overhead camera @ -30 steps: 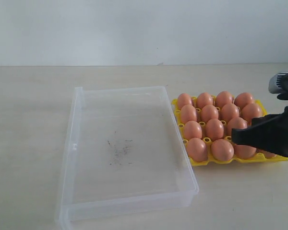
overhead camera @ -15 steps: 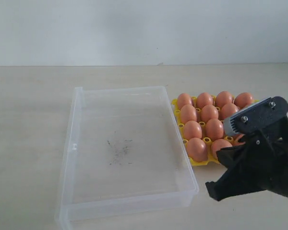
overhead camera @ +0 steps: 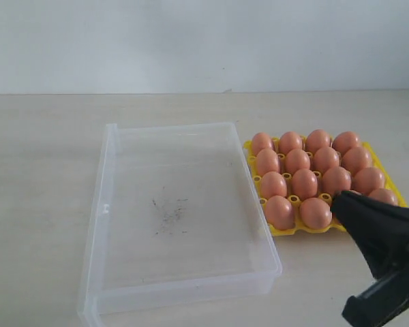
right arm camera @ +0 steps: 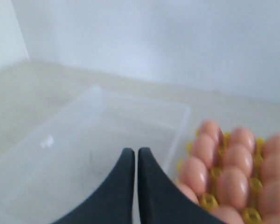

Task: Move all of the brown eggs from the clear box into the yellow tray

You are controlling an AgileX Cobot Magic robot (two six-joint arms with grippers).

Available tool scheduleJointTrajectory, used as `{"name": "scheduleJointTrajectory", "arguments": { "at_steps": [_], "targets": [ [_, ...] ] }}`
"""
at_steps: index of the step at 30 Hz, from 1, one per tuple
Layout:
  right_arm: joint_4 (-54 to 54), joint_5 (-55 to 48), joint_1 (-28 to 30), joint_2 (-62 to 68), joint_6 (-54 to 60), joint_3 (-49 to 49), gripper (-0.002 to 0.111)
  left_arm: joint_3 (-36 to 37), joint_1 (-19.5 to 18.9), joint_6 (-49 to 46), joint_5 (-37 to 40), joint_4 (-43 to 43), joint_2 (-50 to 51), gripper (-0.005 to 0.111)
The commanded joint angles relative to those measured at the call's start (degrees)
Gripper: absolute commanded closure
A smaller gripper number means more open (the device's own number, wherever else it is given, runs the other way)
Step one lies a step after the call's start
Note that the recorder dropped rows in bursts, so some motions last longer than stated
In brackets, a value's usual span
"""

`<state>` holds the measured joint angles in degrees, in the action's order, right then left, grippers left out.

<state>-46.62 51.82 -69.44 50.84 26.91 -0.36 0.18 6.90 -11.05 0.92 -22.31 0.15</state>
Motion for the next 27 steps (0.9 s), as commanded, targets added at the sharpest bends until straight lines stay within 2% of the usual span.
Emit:
{"name": "scheduleJointTrajectory", "arguments": {
  "at_steps": [1,10,13,16,22,27],
  "targets": [
    [2.34,16.04,-4.61,-4.75,-0.85,0.36,0.109,-0.18,0.33,0.42,-0.92,-0.61,-0.15,0.103],
    [2.14,18.14,-7.12,-10.24,3.63,0.36,0.109,-0.18,0.33,0.42,-0.92,-0.61,-0.15,0.103],
    [0.61,18.14,-4.31,-16.99,4.55,0.36,0.109,-0.18,0.33,0.42,-0.92,-0.61,-0.15,0.103],
    [-2.88,12.70,5.44,-26.97,3.33,0.36,0.109,-0.18,0.33,0.42,-0.92,-0.61,-0.15,0.103],
    [-0.87,-22.00,31.58,-48.67,2.77,0.36,0.109,-0.18,0.33,0.42,-0.92,-0.61,-0.15,0.103],
    [-0.75,-40.11,45.01,-50.84,-1.09,0.36,0.109,-0.18,0.33,0.42,-0.92,-0.61,-0.15,0.103]
  ]
}}
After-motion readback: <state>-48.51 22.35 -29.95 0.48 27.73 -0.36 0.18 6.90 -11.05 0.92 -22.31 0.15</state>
